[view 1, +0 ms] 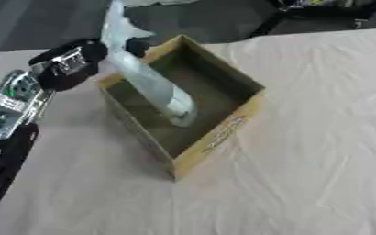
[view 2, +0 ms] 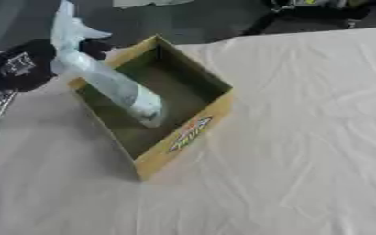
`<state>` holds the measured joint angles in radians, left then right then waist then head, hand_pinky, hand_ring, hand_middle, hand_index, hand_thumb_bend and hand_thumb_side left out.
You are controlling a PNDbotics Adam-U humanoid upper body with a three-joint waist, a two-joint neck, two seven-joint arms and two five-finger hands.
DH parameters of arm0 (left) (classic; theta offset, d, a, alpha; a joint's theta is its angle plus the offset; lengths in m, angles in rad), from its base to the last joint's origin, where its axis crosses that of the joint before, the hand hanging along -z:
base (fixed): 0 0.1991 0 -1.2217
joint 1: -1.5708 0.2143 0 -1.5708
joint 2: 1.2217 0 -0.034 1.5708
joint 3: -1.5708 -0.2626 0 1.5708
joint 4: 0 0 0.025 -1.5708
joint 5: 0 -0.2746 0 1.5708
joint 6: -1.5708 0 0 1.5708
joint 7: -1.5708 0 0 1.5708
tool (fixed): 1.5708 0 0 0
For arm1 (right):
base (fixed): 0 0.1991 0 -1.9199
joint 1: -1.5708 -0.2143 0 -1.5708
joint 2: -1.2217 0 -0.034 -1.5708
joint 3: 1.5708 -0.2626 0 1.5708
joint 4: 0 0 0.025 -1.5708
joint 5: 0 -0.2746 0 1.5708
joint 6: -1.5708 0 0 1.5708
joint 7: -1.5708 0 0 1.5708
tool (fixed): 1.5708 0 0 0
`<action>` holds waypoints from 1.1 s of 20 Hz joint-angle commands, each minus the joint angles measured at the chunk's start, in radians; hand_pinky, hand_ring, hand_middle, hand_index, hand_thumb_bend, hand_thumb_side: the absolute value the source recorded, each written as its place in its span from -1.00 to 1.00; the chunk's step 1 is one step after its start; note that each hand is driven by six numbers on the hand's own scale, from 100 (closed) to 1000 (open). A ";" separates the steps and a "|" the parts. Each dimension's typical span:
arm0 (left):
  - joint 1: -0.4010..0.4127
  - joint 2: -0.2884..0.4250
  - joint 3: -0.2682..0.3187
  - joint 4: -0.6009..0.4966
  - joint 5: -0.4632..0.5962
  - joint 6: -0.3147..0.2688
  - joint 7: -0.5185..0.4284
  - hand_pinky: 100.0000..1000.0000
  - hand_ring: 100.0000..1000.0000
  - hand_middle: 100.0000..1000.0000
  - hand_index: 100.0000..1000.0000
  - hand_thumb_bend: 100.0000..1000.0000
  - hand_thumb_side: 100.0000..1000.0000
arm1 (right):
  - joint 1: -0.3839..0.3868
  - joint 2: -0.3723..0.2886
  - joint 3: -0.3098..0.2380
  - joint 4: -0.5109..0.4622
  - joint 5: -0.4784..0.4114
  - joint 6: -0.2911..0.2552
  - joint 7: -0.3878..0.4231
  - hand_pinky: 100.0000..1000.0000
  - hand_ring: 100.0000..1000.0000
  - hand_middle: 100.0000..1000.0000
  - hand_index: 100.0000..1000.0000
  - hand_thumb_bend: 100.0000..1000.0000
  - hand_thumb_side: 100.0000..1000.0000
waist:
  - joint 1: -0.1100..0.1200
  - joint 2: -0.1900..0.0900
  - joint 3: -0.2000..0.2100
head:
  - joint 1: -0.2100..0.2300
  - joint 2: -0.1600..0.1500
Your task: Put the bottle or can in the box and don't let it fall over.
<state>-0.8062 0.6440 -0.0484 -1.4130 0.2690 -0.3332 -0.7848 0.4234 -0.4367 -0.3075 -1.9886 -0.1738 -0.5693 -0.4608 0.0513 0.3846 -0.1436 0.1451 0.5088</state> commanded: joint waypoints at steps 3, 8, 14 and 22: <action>0.010 0.049 0.023 -0.042 0.062 -0.045 -0.075 1.00 1.00 1.00 0.67 -0.72 0.85 | 0.021 -0.006 -0.017 -0.011 -0.001 -0.001 -0.007 0.85 1.00 1.00 0.83 -1.00 -0.06 | -0.012 -0.038 0.010 | -0.006 0.015; 0.020 0.050 0.026 -0.044 0.058 -0.020 -0.097 1.00 1.00 1.00 0.72 -0.73 0.87 | 0.029 -0.006 -0.013 -0.011 -0.007 0.002 0.000 0.85 1.00 1.00 0.83 -1.00 -0.06 | -0.023 -0.048 0.012 | -0.005 0.022; 0.058 0.070 0.046 -0.084 0.071 -0.033 -0.071 1.00 1.00 1.00 0.70 -0.78 0.77 | 0.049 -0.001 -0.026 -0.011 -0.018 -0.016 -0.006 0.85 1.00 1.00 0.83 -1.00 -0.06 | -0.031 -0.060 0.023 | -0.008 0.032; 0.141 0.123 0.084 -0.184 0.153 -0.027 0.000 1.00 1.00 1.00 0.70 -0.83 0.62 | 0.085 0.009 -0.043 -0.011 -0.033 -0.031 -0.015 0.85 1.00 1.00 0.83 -1.00 -0.06 | -0.042 -0.089 0.051 | -0.014 0.059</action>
<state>-0.6564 0.7223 0.0156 -1.5690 0.4045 -0.3395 -0.7767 0.5000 -0.4173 -0.3353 -1.9886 -0.1997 -0.5942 -0.4741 0.0101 0.3188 -0.0919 0.1323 0.5616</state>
